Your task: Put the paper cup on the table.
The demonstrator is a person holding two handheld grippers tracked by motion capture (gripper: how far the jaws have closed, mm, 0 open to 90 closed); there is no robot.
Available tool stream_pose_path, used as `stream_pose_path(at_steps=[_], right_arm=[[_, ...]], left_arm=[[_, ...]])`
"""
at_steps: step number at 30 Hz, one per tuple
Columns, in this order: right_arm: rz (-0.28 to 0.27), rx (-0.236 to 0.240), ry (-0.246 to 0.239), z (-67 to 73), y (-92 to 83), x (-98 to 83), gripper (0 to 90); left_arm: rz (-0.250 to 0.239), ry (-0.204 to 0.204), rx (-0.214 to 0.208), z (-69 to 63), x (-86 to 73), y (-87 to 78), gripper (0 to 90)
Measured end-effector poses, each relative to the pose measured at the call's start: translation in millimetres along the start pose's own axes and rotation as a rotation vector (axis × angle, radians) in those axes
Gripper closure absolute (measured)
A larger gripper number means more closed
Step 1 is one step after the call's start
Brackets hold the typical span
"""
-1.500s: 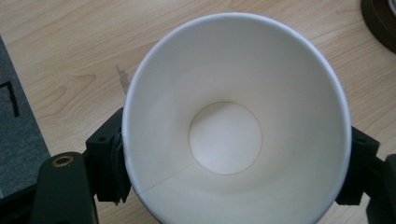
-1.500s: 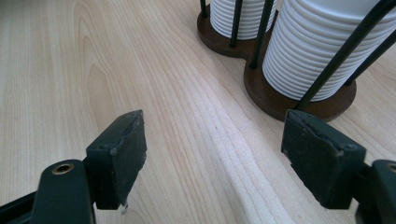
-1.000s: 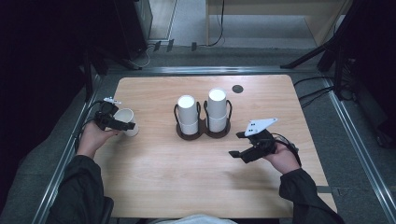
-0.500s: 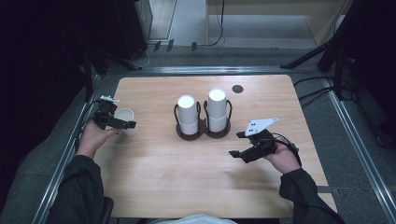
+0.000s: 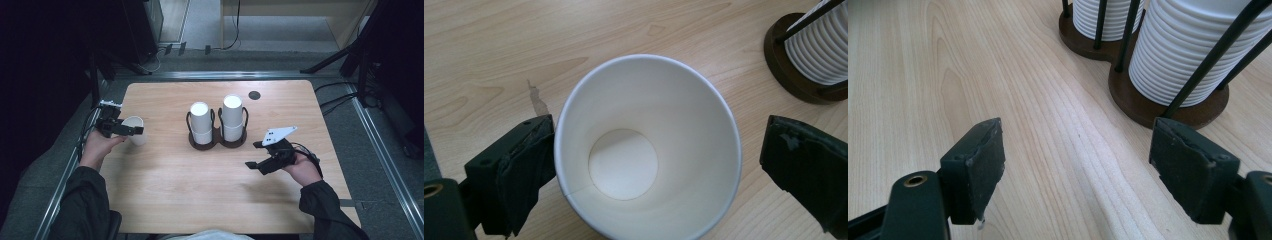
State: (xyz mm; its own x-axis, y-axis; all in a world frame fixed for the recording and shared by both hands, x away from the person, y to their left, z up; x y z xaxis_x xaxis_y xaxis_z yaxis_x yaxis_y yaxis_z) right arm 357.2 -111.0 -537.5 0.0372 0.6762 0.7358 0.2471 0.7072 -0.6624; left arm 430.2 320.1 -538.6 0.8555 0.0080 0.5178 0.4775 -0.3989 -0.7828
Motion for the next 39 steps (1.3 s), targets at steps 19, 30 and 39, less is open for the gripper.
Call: stream_pose_path(at_steps=[19,30,39], right_arm=[[0.014,0.008,-0.009,1.4,1.6,-1.6,22.4],[0.022,0.011,-0.012,2.3,2.1,-2.2,22.4],[0.025,0.012,-0.014,2.8,2.3,-2.4,22.4]], left_arm=[[-0.047,-0.004,-0.017,-7.1,6.1,-18.9,2.2],[-0.087,-0.017,-0.022,-6.0,11.1,-33.2,2.2],[-0.099,0.016,-0.005,-11.9,12.8,-47.3,2.3]])
Point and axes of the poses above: each handheld gripper's, and its own axes: y roughly forward along the jaws, x roughly out of its top, z roughly to its left, the point moved 9 cm from there along y, roughly forward along the jaws, and after that the axes turned 15 degrees about -y, right-handed, at the moved point
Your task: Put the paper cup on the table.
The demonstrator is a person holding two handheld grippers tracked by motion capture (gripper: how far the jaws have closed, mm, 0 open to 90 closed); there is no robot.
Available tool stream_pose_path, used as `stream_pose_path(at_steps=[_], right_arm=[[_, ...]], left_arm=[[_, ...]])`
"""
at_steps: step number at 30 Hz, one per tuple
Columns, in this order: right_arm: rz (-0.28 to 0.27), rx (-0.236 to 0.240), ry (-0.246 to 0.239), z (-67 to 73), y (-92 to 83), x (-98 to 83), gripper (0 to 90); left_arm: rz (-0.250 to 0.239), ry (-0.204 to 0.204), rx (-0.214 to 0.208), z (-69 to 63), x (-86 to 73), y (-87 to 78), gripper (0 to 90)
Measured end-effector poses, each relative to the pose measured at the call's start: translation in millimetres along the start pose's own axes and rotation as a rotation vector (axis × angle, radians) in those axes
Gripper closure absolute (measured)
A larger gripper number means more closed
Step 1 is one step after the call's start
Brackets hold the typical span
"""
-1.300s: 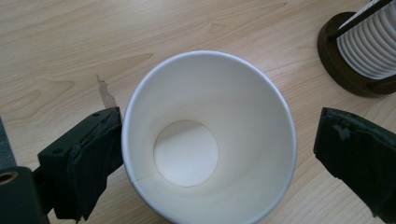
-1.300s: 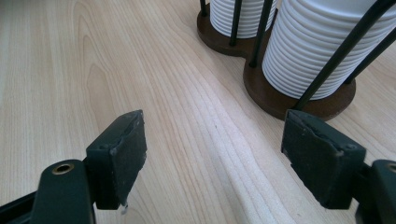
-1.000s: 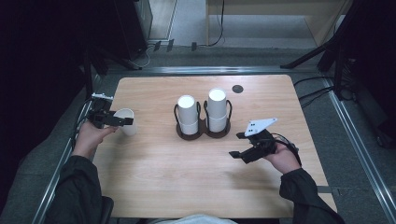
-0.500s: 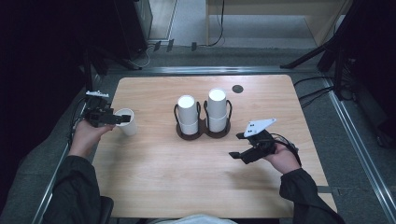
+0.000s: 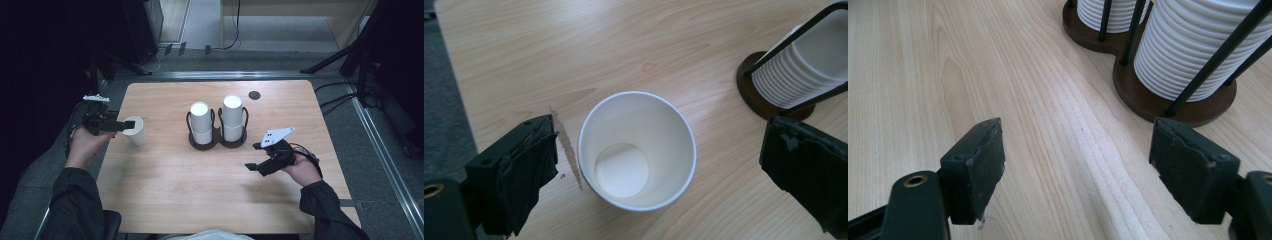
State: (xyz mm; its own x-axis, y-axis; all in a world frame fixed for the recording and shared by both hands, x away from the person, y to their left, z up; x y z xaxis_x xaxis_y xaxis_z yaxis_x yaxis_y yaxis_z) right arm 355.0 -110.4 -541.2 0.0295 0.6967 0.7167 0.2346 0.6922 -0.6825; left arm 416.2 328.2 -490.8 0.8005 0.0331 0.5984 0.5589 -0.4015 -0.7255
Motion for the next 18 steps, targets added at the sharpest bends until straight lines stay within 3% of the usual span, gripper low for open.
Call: stream_pose_path(at_steps=[6,18], right_arm=[[-0.003,-0.001,0.001,0.2,-0.3,0.4,22.5],[-0.005,-0.005,0.001,-0.6,-2.0,0.2,22.5]], left_arm=[[-0.008,0.010,0.023,-8.5,3.0,-4.6,5.2],[0.007,0.074,-0.008,-39.0,2.8,-5.7,6.5]])
Point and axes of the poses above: each handheld gripper's, and its own axes: y roughly forward along the jaws, x roughly out of its top, z roughly to its left, the point moved 9 cm from there along y, roughly forward along the jaws, and after that the axes turned 15 degrees about -y, right-handed, at the moved point
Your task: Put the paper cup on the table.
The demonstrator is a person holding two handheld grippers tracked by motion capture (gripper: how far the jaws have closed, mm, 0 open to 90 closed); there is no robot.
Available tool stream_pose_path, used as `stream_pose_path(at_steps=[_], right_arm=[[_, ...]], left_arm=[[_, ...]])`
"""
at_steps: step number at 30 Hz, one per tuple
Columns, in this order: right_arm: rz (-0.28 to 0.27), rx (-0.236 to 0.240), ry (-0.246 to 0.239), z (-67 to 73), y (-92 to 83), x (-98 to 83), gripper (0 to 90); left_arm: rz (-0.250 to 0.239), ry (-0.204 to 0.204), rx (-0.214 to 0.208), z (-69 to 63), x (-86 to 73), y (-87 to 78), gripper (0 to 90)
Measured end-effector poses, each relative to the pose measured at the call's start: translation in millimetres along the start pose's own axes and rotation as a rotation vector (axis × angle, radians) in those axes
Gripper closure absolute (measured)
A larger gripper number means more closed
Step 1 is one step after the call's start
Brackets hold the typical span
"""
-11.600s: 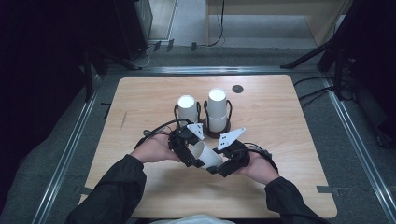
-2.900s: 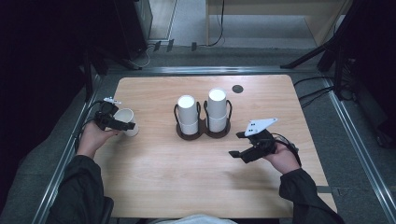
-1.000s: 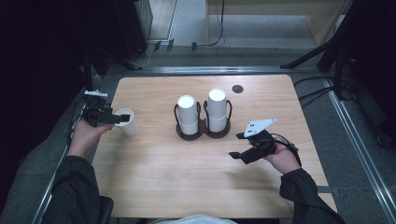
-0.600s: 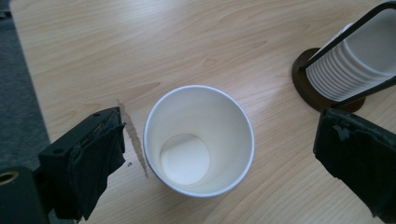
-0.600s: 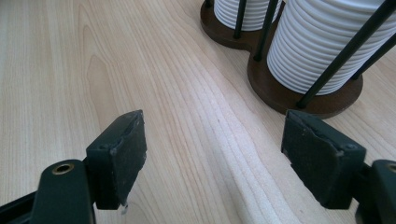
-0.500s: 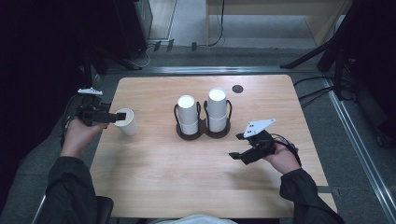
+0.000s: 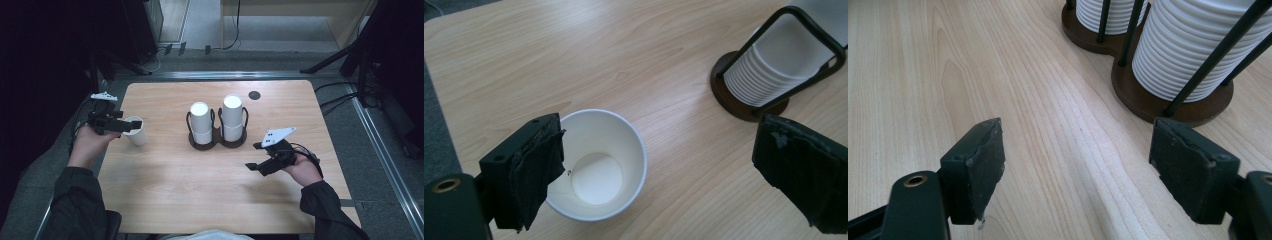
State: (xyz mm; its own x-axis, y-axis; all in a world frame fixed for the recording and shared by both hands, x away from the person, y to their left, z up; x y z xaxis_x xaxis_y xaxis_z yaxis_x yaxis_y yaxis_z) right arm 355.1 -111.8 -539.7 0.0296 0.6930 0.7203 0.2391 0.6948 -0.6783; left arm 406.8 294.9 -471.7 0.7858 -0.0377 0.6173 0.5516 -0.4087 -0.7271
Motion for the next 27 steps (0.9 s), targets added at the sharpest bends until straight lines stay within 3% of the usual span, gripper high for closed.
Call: stream_pose_path(at_steps=[9,15,27], right_arm=[[-0.003,-0.003,0.001,-0.4,-1.4,0.1,22.5],[-0.005,-0.006,0.001,-0.7,-2.2,-0.1,22.4],[-0.006,-0.007,0.001,-0.2,-2.7,0.3,22.4]], left_arm=[[0.006,0.066,-0.032,-30.5,0.3,0.8,6.5],[0.021,0.088,-0.047,-47.0,-2.6,5.4,6.5],[0.064,0.141,-0.085,-72.9,-16.8,26.6,6.5]])
Point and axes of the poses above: each handheld gripper's, and its own axes: y roughly forward along the jaws, x roughly out of its top, z roughly to its left, the point moved 9 cm from there along y, roughly forward along the jaws, and after that the axes turned 15 degrees about -y, right-handed, at the moved point
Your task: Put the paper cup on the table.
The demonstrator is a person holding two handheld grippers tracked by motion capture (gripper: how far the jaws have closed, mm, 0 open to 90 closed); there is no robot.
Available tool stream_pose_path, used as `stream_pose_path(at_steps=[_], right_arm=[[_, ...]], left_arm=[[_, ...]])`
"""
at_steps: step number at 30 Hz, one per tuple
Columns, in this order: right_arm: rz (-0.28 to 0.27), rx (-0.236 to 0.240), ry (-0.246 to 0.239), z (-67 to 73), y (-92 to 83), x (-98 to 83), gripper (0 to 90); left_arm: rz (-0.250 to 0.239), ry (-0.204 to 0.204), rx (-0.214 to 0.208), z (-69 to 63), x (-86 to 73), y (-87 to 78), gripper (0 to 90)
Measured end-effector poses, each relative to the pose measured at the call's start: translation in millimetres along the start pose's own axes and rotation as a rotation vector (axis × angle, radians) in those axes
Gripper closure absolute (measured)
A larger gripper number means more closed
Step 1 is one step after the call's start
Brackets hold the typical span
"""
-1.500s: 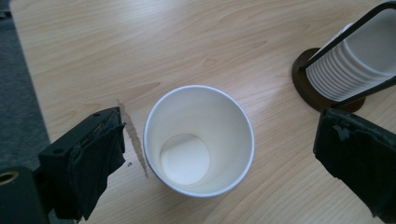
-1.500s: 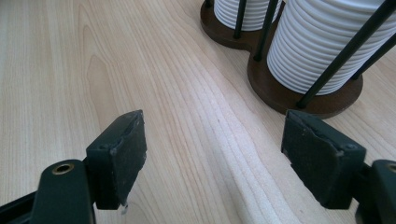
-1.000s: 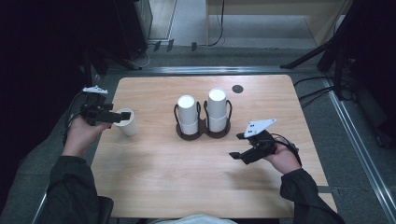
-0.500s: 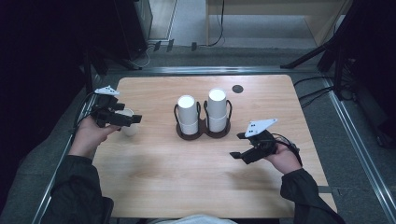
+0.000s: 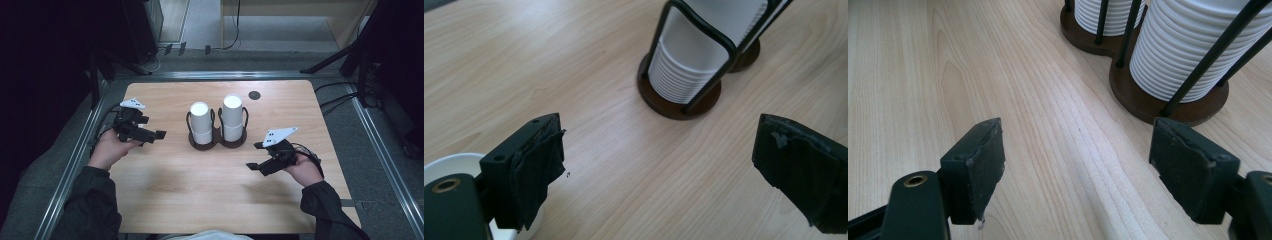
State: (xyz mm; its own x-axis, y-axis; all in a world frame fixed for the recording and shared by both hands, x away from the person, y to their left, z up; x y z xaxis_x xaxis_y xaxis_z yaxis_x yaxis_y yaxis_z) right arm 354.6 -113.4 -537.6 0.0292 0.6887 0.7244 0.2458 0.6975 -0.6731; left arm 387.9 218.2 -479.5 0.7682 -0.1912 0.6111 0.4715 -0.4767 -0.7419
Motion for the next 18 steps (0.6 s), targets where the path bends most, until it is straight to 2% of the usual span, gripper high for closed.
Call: stream_pose_path(at_steps=[6,8,13,18], right_arm=[[0.000,0.000,0.000,0.0,-0.2,-0.1,22.5],[0.001,0.002,0.001,0.3,0.0,-0.1,22.5],[0.004,0.002,0.000,0.5,0.4,-0.4,22.5],[0.012,0.006,-0.005,1.2,1.7,-1.3,22.4]], left_arm=[[0.022,0.022,-0.008,-9.0,-7.4,13.4,6.5],[0.032,0.025,-0.022,-13.2,-9.4,15.8,6.5],[0.023,0.042,-0.047,-25.0,-11.4,20.6,6.5],[0.018,0.049,-0.050,-33.1,-13.5,27.6,6.6]])
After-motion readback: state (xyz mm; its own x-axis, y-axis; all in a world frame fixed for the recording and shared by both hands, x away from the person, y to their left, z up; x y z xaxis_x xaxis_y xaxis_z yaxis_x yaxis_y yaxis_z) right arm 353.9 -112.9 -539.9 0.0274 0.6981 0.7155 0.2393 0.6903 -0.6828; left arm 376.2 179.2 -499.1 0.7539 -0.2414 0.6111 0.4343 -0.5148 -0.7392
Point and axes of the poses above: each handheld gripper's, and its own axes: y roughly forward along the jaws, x roughly out of its top, z roughly to its left, the point moved 9 cm from there along y, roughly forward along the jaws, and after that the axes turned 15 degrees about -y, right-handed, at the moved point
